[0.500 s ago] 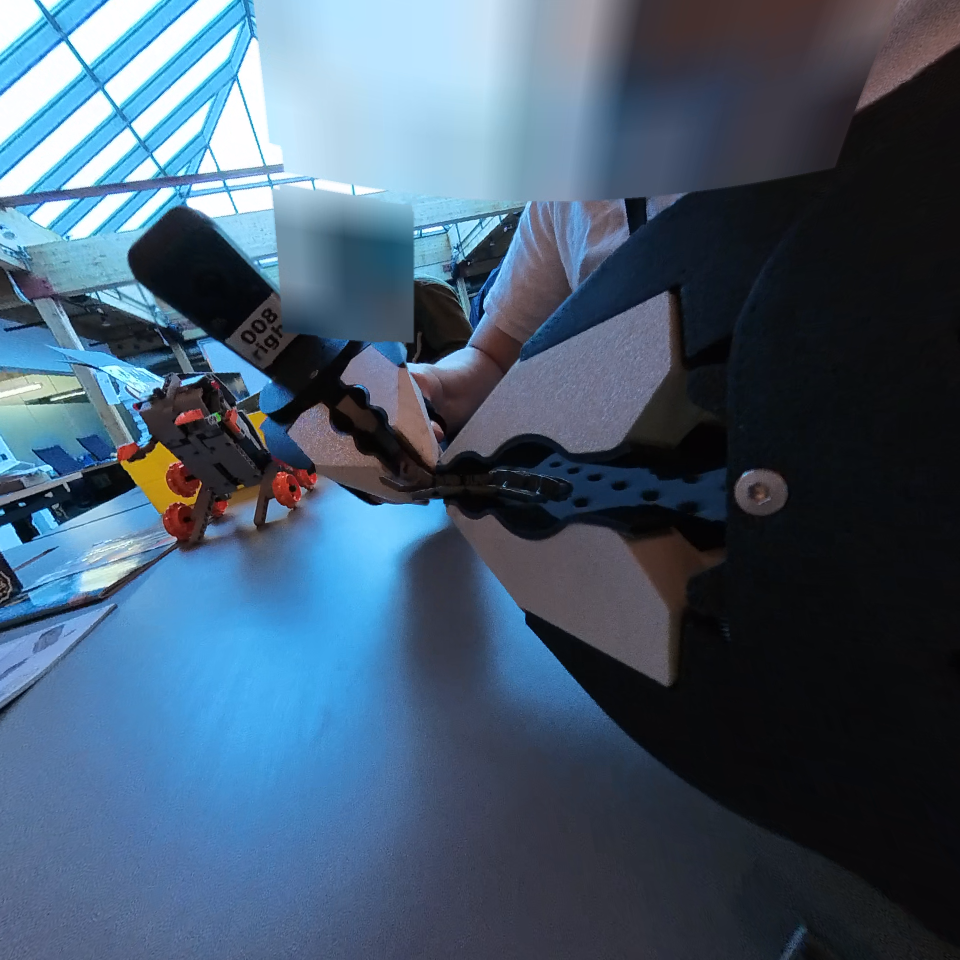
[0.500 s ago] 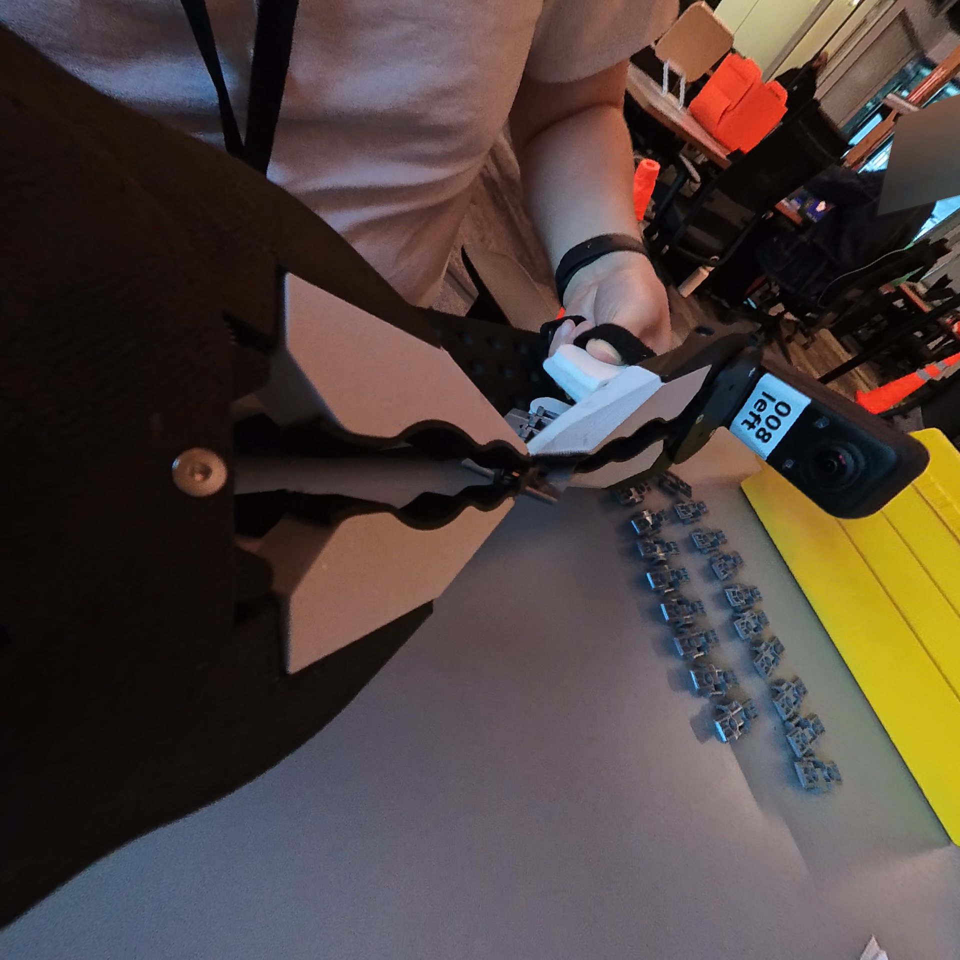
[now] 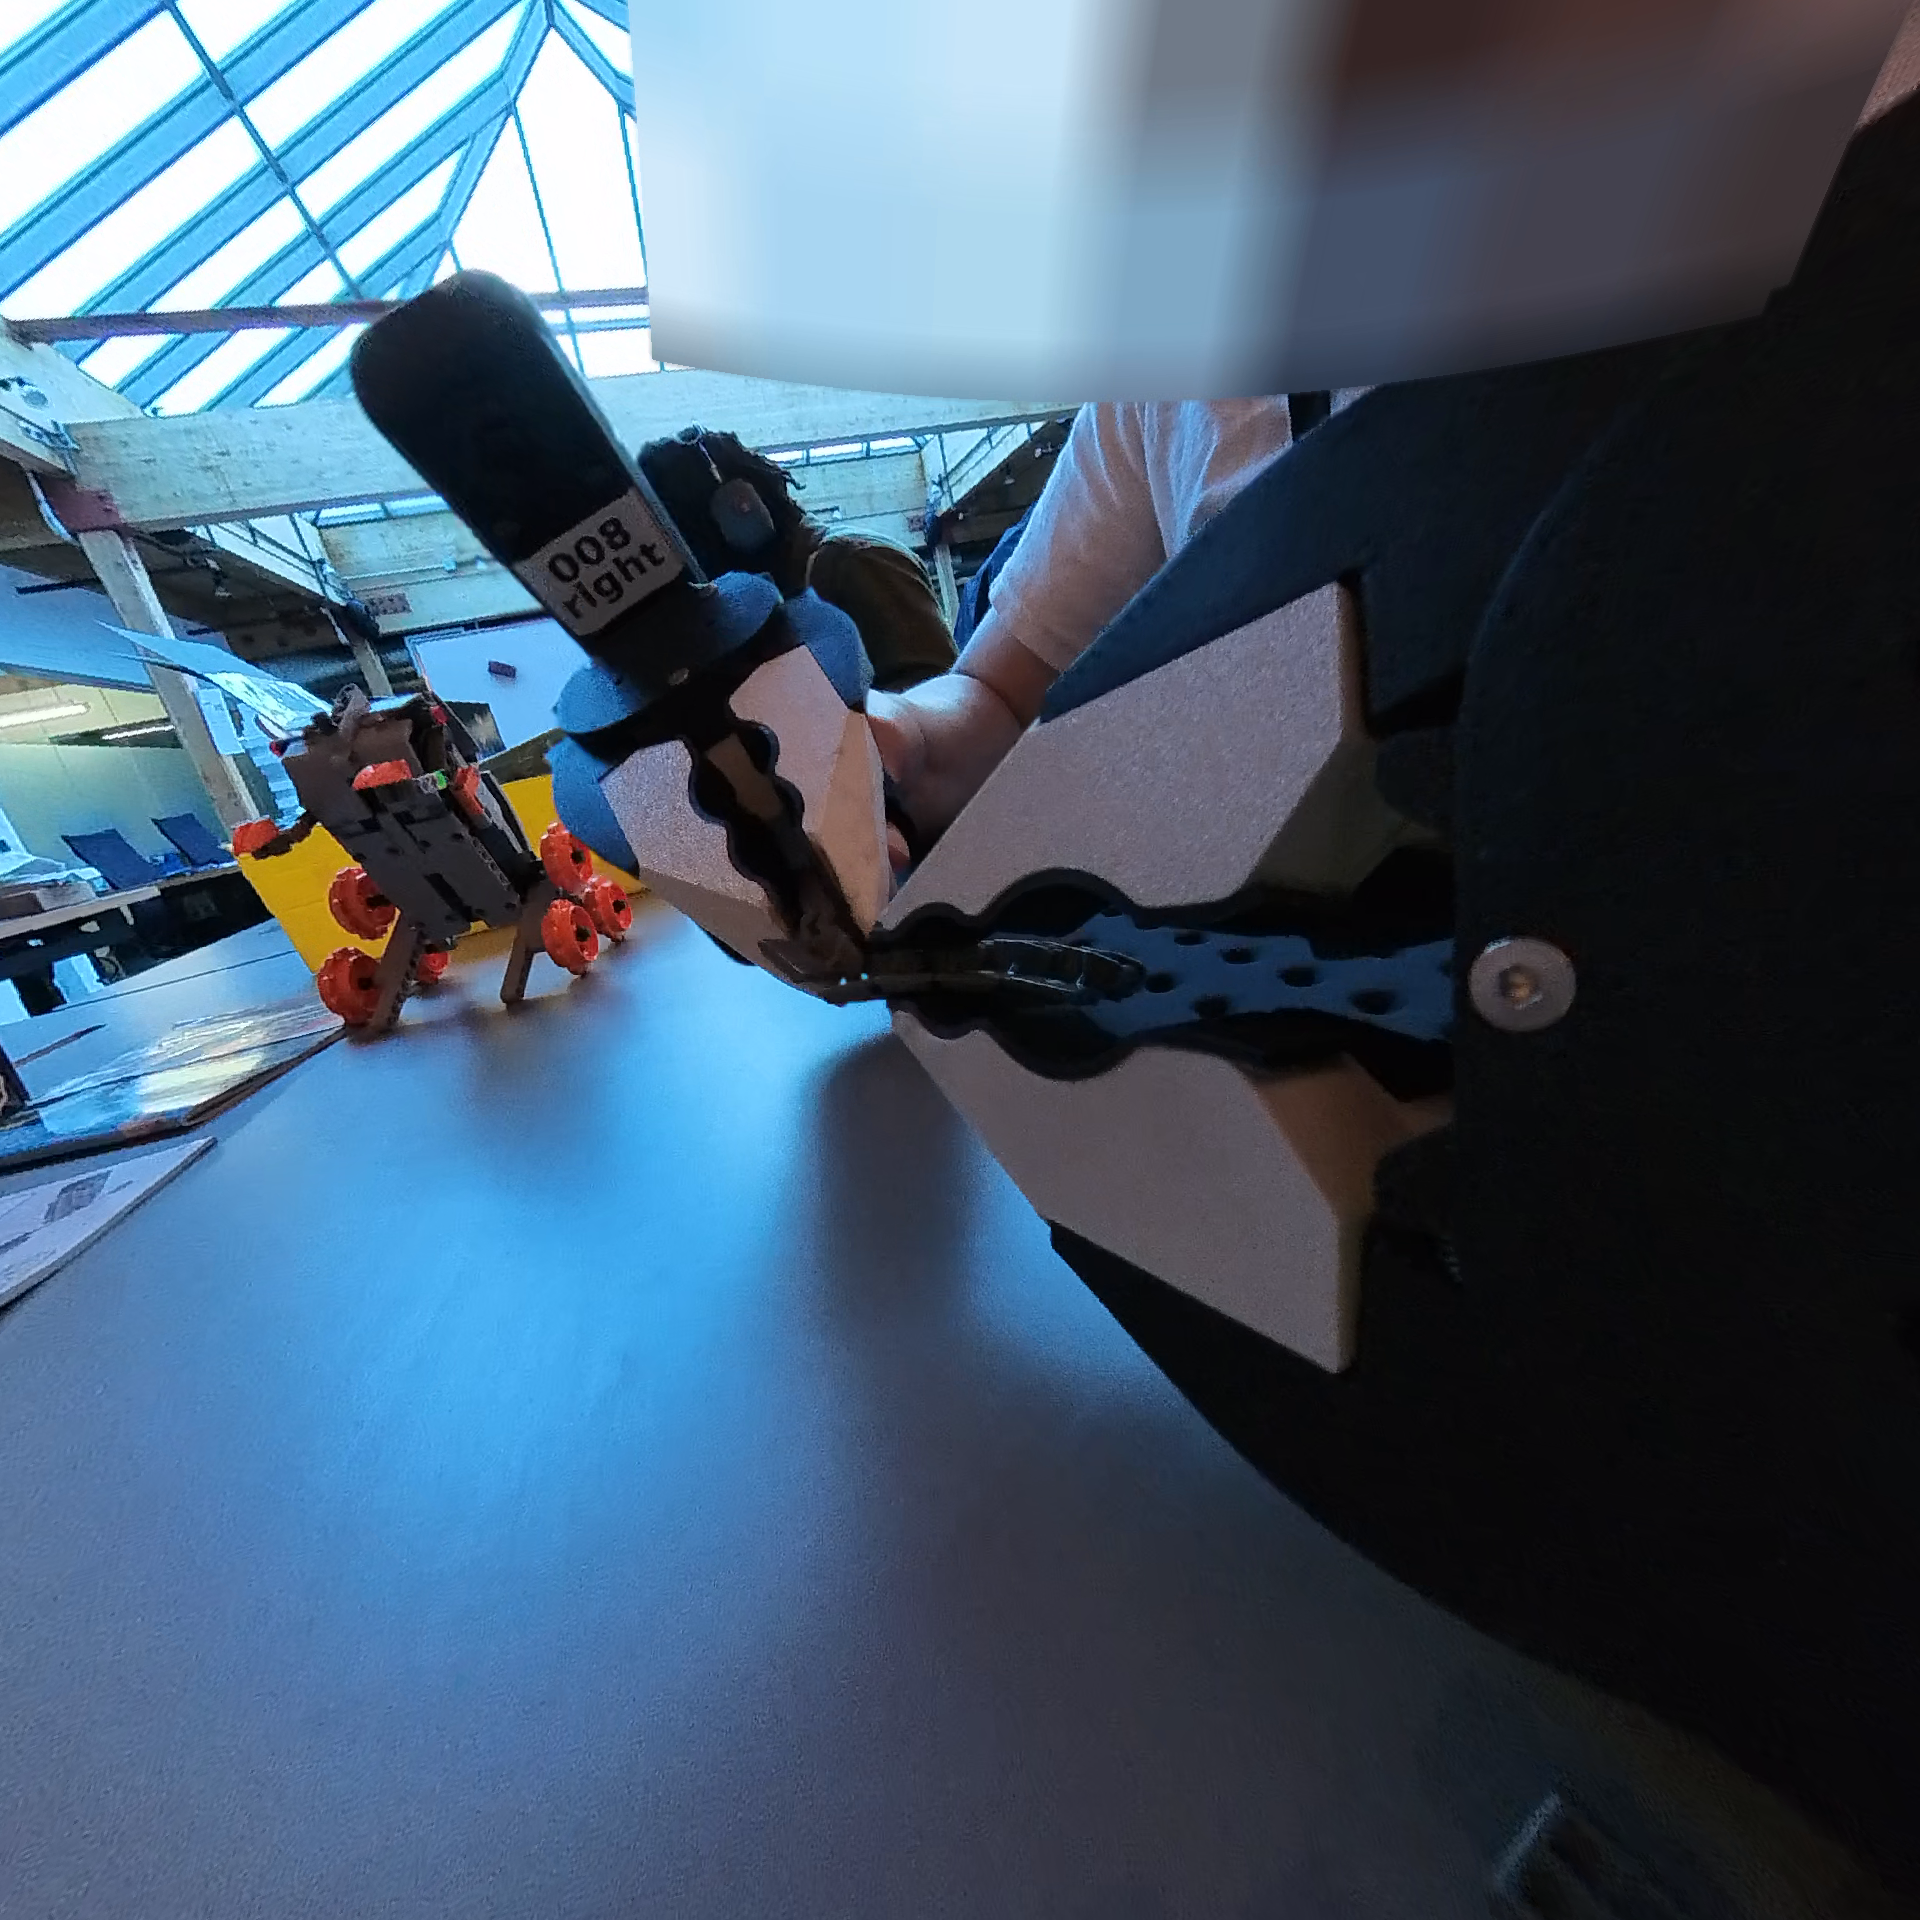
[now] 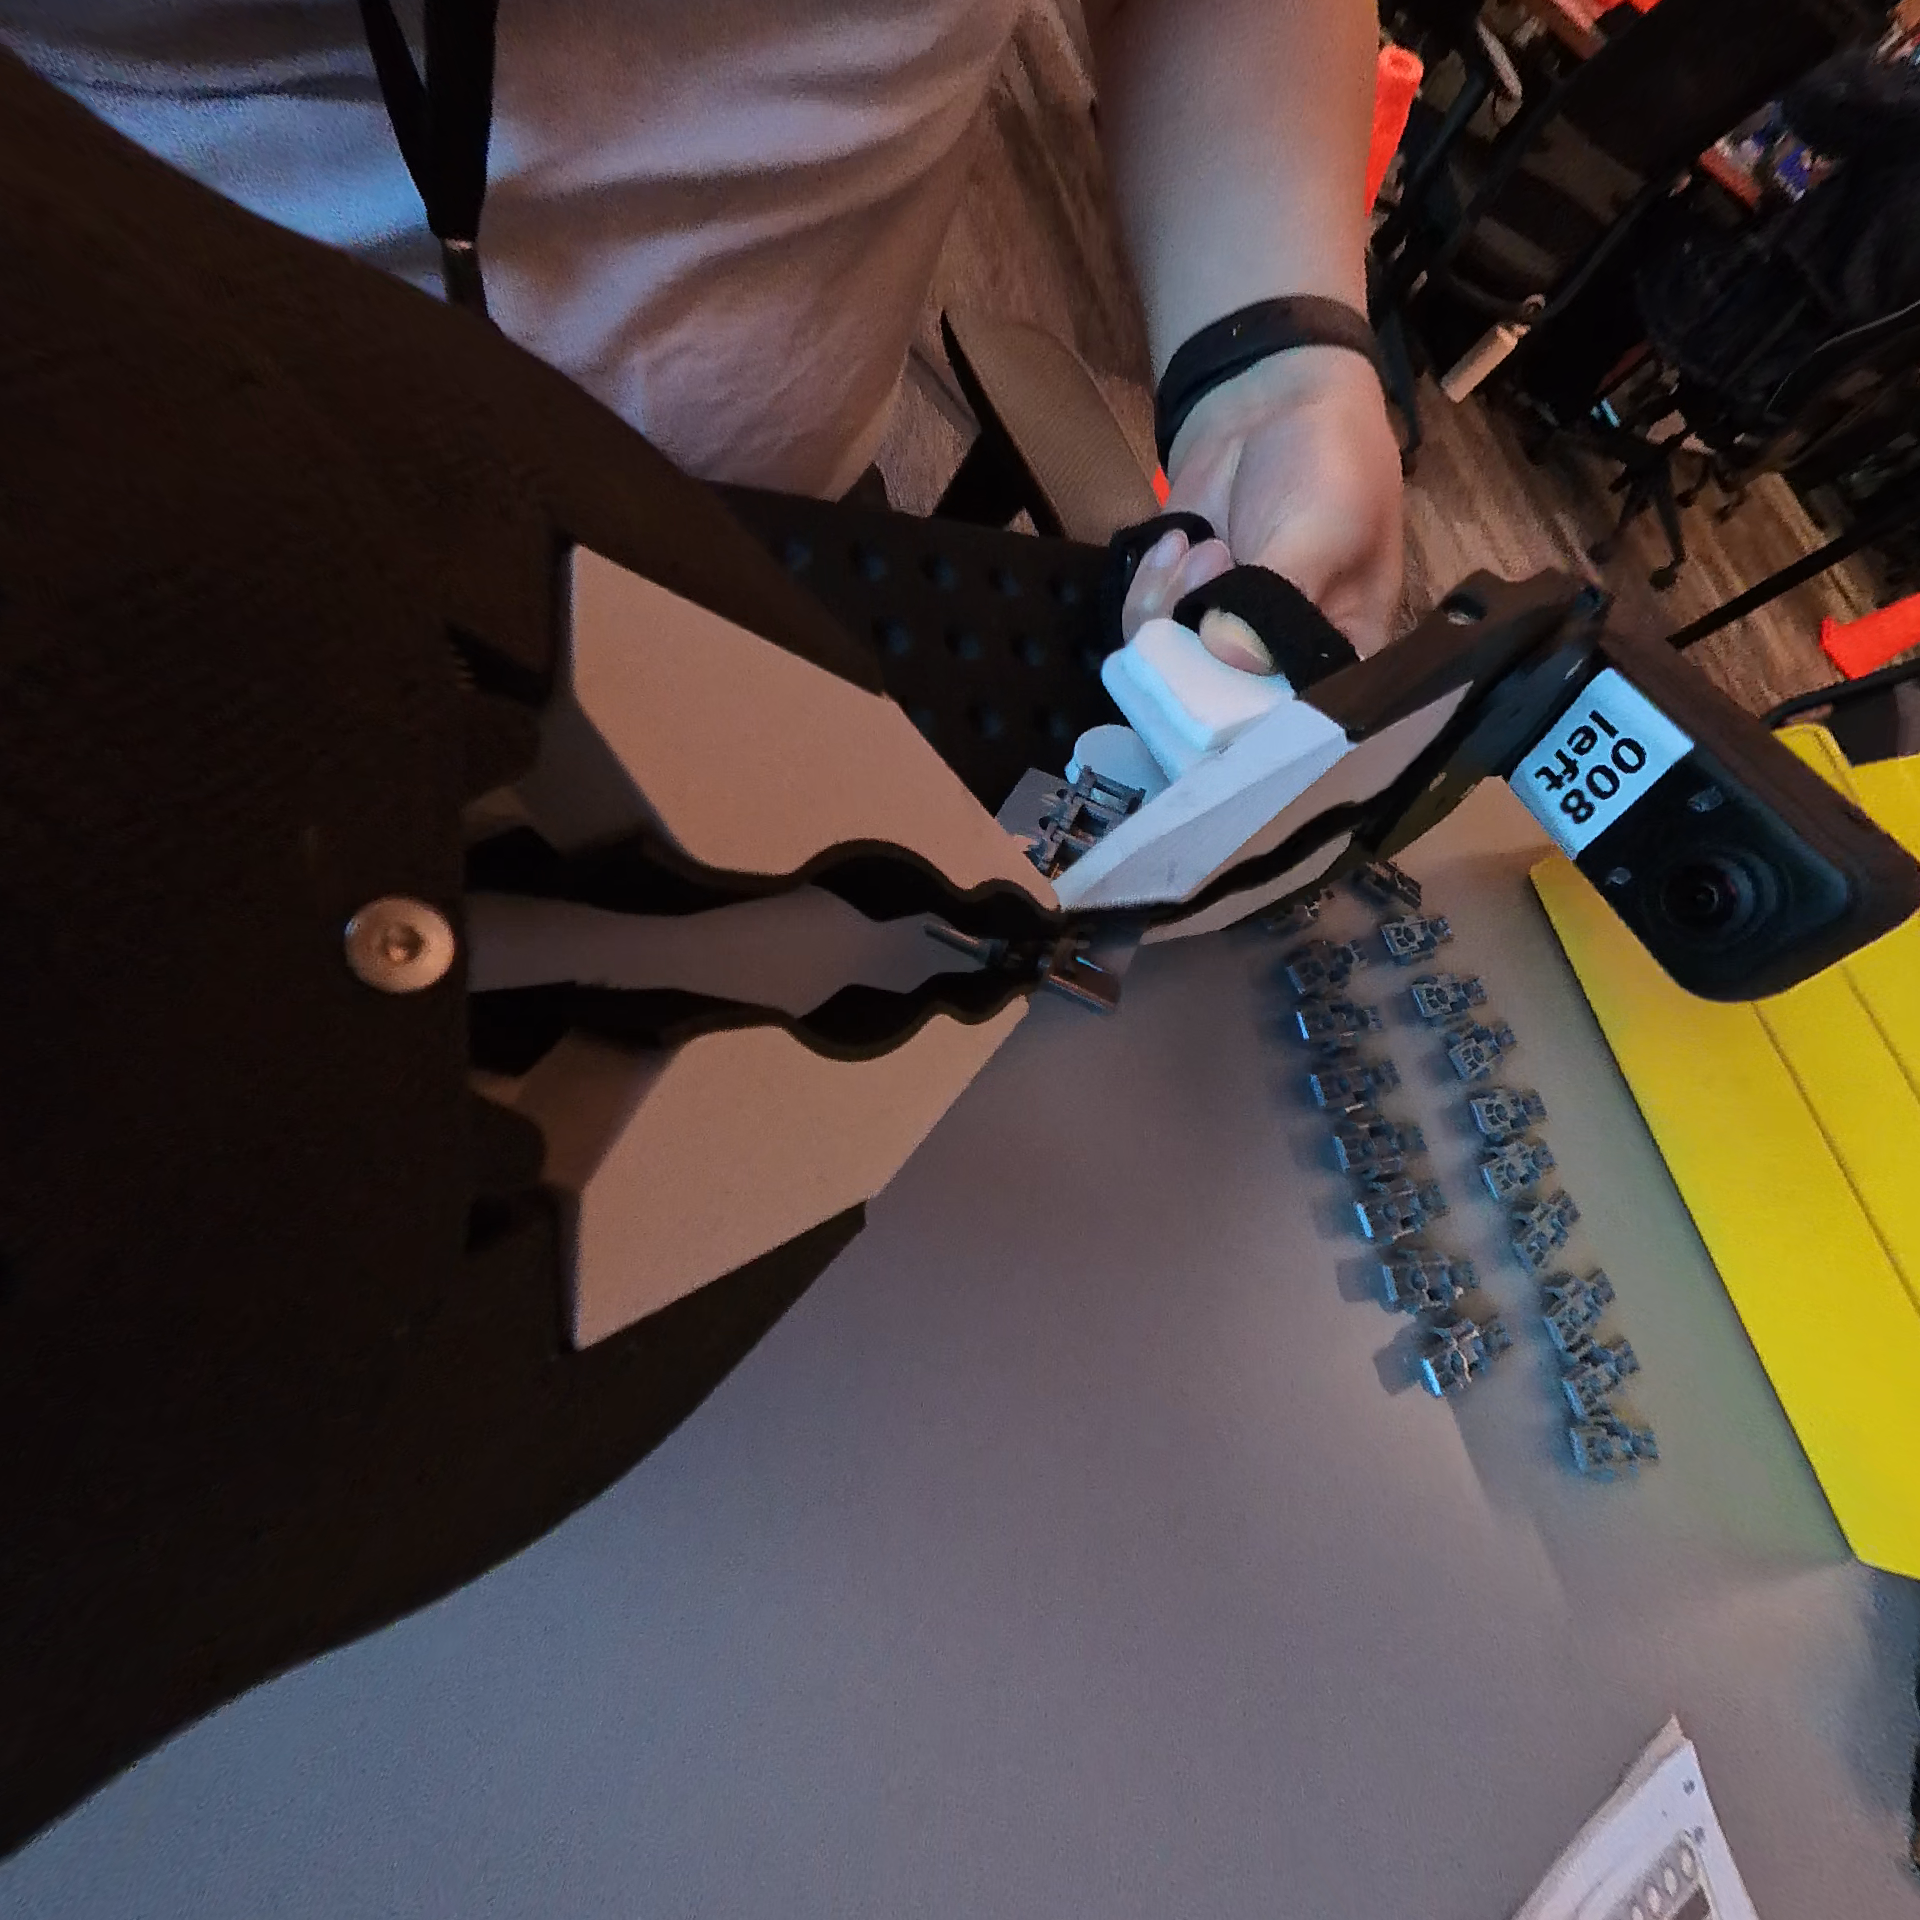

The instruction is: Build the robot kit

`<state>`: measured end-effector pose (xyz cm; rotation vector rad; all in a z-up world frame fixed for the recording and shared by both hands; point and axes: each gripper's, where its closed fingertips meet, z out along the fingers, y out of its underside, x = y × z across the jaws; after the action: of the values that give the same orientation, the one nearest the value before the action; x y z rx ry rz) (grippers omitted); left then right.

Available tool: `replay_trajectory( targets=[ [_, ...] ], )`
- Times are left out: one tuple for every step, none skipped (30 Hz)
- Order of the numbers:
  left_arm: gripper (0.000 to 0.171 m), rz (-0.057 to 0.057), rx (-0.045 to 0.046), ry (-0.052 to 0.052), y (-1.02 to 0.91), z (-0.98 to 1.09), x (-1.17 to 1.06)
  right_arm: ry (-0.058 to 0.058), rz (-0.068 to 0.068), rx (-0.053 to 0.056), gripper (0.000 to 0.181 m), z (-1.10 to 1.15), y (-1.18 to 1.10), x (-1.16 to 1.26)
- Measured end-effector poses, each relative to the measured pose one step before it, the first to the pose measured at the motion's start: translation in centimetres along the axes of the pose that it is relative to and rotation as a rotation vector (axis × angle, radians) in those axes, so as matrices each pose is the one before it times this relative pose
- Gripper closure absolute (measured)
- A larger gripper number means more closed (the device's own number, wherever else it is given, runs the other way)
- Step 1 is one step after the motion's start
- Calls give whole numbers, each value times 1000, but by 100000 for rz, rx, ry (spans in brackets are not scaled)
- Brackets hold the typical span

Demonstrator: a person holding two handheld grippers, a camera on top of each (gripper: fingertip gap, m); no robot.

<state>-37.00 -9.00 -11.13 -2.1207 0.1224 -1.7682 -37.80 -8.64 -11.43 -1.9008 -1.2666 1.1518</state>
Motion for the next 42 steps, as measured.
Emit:
replay_trajectory(
  targets=[
    [168, -586, 211, 356, -35, -29, 7, 1151, 44, 538, 175, 32, -54, 26],
    [169, -301, 447, 389, -63, -41, 22, 1192, -145, 620, 175, 22, -58, 16],
    [168, -204, 355, 478, -48, -52, 50, 1605, -1285, 555, 175, 22, -108, 10],
    [168, -245, 549, 372, -76, -57, 25, 1858, -941, 331, 175, 24, -80, 22],
    [168, -335, 539, 404, -70, -47, 28, 1554, -927, 1031, 175, 44, -113, 28],
    [169, -110, 15, 650, -5, -45, 71, 577, -524, 241, 175, 0, -35, -32],
    [169, -238, 536, 976, -68, -53, 124, 147, -305, 1219, 175, -22, -154, -49],
    [169, -209, 351, 268, -63, -38, 9, 1145, -370, 756, 175, 13, -90, 14],
    [168, -832, 242, 880, -53, -73, 60, 1882, -2298, 782, 175, 43, -54, 8],
    [169, -65, 642, 1320, -98, -55, 167, 822, -652, 1111, 175, -44, -226, -39],
    [169, -641, 262, -71, -54, -36, -59, 1050, -842, 367, 175, 52, -34, 38],
    [169, -559, 242, 684, -51, -19, 53, 1117, -1207, 160, 174, 27, -28, 35],
    [168, -459, 493, 1247, -80, -89, 132, 982, -659, 1857, 175, -23, -216, -42],
    [168, -782, -141, -218, 9, 5, -72, 1704, -2204, -269, 174, 50, 41, 33],
    [168, -56, 187, 239, -39, -13, 21, 1257, -949, -188, 174, 8, -4, 29],
    [169, -543, -84, 92, -1, -14, -26, 1258, -1732, 787, 175, 6, -75, 0],
    [170, -412, -663, -2362, 104, 66, -344, 1308, -1275, -2271, 174, 105, 325, 78],
    [168, 1603, -245, -2257, 81, 79, -197, 515, -879, -1821, 174, 81, 277, 80],
    [169, 1260, -516, -745, 118, 46, -12, -1594, 1733, -1271, 174, -24, 105, -51],
    [170, 944, -458, -967, 94, 70, -64, -2790, 2731, -1518, 174, -43, 138, -67],
    [169, 1322, 222, -1084, -5, 54, -50, -1748, 1858, -979, 175, -11, 58, 35],
    [167, 583, 223, -110, -33, 29, 30, -594, -164, -508, 175, -15, -40, 61],
    [167, 342, 298, 1356, -64, 50, 194, -1956, 1102, -1812, 175, -146, -139, 19],
    [167, -123, 543, -128, -106, 36, -20, -2044, 3358, -631, 175, -59, -118, 72],
    [167, 650, 89, -2154, -17, 99, -251, -1819, 1796, -228, 175, 74, 159, 179],
    [167, 1469, 20, -1199, -22, 103, -58, -2987, 4091, -13, 175, -17, 97, 98],
    [167, 1182, 595, 685, -111, 20, 173, -3765, 4924, 1083, 175, -148, -181, -12],
    [167, 131, 188, 1494, -60, -6, 217, -3143, 2882, 572, 175, -170, -151, -66],
    [167, 15, 33, 945, -19, -6, 135, -3365, 2635, 511, 175, -107, -96, -134],
    [167, 1758, 164, -225, 10, 2, 107, -3248, 2753, 840, 174, -52, -62, -146],
    [167, 2905, -289, -1020, 95, 29, 88, -2818, 2183, 860, 174, -49, 10, -159],
    [166, 2686, -437, -1410, 114, 58, 29, -2574, 2641, 248, 174, -47, 74, -124],
    [166, 2291, -777, -1380, 134, 100, -2, -2351, 2421, -205, 174, -67, 128, -74],
    [166, 1682, -712, -990, 81, 93, -1, -2015, 2374, -125, 175, -65, 100, -51],
    [166, 1042, -446, -383, 37, 73, 40, -2363, 2732, 271, 175, -72, 11, -81],
    [166, 864, 60, -276, -38, 45, 32, -2332, 2940, 485, 175, -50, -36, -16],
    [166, 709, -462, -677, 54, 41, -31, -2339, 2911, 134, 175, -18, 29, 25],
    [166, 779, -792, -836, 96, 34, -44, -2342, 2092, -732, 175, 8, 164, -6],
    [166, 1443, -278, -763, 51, 32, 24, -2307, 1340, -588, 175, -21, 130, -28],
    [166, 1778, 112, -586, 5, 30, 75, -2250, 1391, 259, 176, -56, -14, -83],
    [166, 1680, 106, -402, -10, 12, 97, -2196, 1330, 397, 176, -55, -36, -115],
    [166, 1592, -154, -396, 24, 23, 76, -1845, 957, 103, 176, -38, 3, -84]
  ],
)
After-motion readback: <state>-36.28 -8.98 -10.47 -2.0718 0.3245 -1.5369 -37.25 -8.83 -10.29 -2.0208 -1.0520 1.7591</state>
